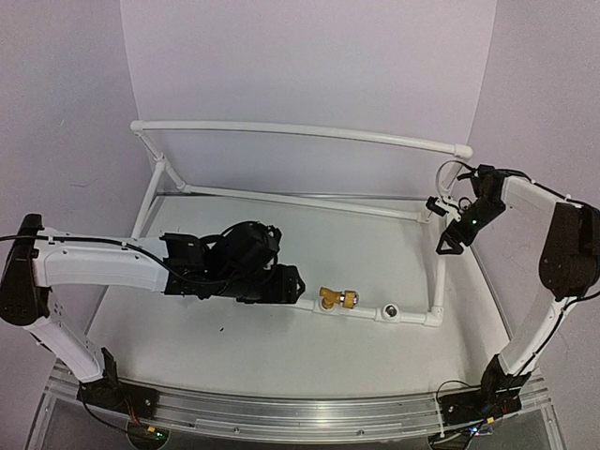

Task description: Install the water faucets

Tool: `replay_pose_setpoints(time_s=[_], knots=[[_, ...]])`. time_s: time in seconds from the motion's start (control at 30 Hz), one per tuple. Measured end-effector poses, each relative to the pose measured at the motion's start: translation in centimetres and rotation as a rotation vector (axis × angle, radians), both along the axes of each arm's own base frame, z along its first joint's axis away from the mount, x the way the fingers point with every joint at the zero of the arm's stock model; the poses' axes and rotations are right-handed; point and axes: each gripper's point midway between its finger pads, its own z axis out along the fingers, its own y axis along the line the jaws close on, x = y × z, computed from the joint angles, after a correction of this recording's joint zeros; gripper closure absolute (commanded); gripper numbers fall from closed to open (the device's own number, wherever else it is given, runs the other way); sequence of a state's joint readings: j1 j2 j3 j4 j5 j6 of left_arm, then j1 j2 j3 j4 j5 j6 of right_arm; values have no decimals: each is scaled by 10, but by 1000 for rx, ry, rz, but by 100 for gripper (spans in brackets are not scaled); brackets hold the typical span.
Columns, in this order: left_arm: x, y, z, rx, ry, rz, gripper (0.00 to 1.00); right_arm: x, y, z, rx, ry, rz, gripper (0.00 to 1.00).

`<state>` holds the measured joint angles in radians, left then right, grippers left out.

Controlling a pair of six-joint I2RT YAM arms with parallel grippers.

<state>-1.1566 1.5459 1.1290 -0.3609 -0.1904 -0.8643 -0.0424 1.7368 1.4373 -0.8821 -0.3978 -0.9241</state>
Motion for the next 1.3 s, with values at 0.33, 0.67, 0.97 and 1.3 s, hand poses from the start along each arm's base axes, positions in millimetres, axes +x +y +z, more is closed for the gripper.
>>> replay_pose_setpoints(time_s=[0.33, 0.67, 0.97, 1.3], knots=[[11, 12, 40, -81, -97, 95, 1, -94, 51, 82, 2, -163, 187, 2], [29, 64, 69, -67, -190, 332, 0, -103, 149, 161, 198, -260, 310, 2], [28, 109, 70, -54, -221, 462, 0, -102, 244, 178, 288, -197, 415, 2], [25, 132, 72, -102, -231, 536, 0, -210, 309, 53, 68, -8, 543, 2]])
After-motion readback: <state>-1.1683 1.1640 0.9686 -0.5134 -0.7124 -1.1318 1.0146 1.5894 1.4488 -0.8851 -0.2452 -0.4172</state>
